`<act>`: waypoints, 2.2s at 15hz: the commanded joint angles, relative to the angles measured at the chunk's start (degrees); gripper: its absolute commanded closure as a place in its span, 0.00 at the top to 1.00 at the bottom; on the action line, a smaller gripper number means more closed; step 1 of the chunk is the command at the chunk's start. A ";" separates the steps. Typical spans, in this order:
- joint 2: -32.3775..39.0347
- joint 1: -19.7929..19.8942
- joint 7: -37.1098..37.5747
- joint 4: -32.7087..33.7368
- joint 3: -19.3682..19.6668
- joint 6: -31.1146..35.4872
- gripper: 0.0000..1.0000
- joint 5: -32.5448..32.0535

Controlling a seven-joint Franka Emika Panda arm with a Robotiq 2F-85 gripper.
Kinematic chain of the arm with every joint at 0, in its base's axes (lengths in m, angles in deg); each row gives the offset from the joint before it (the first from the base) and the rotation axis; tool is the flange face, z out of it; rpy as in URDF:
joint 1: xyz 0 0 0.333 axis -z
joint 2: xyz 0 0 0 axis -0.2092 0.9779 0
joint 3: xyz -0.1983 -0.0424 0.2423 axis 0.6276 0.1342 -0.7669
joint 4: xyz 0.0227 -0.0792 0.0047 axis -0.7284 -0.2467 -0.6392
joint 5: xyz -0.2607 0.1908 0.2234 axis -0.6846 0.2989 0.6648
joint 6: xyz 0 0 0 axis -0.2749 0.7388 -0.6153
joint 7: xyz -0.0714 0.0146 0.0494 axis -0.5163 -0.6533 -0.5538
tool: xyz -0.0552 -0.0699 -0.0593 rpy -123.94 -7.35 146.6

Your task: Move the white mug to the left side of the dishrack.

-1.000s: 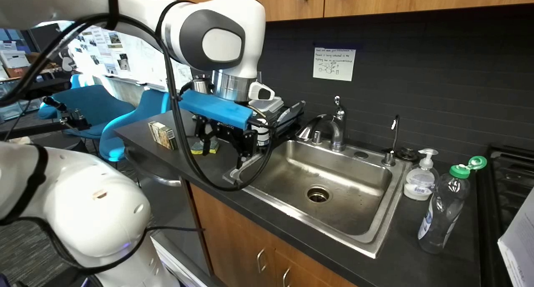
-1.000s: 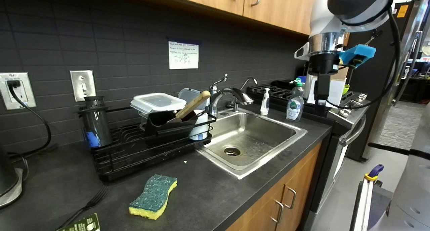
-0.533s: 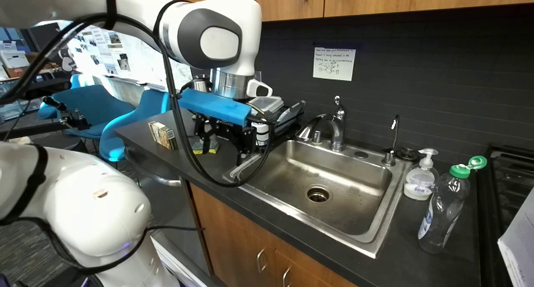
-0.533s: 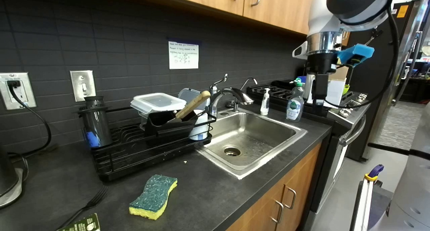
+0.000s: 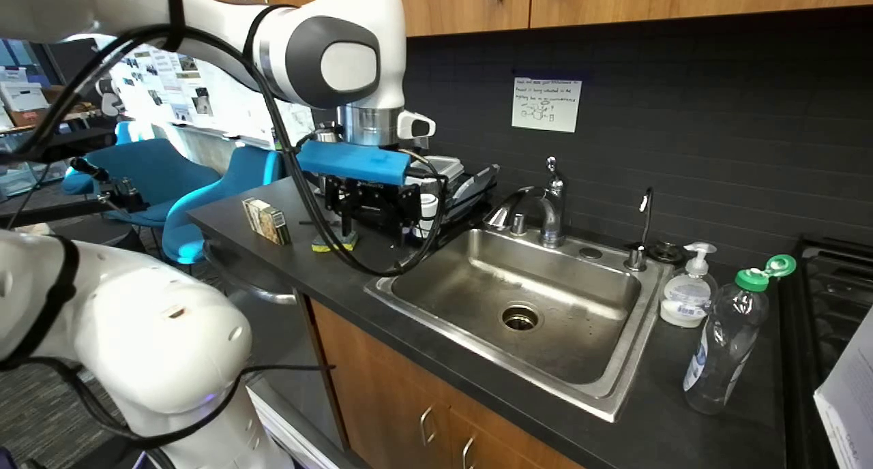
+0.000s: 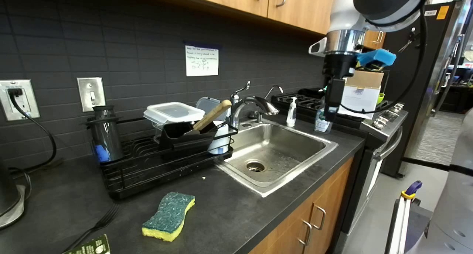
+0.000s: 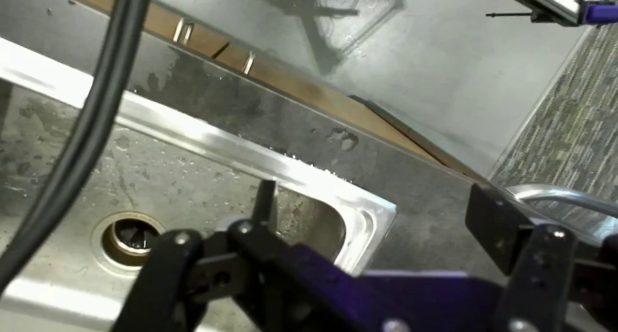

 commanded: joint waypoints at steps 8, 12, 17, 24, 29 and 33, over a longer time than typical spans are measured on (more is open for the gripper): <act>11.61 -2.54 -11.37 9.67 1.66 8.94 1.00 -2.11; 16.58 -2.41 -20.08 16.46 3.11 7.76 1.00 -0.58; 20.00 -2.71 -26.34 20.99 1.27 6.36 1.00 2.56; 21.04 -3.19 -28.39 21.22 -2.89 3.44 1.00 5.19; 20.28 -1.94 -27.19 19.90 -3.51 4.69 1.00 4.28; 20.28 -1.77 -27.18 19.90 -3.49 4.69 1.00 4.26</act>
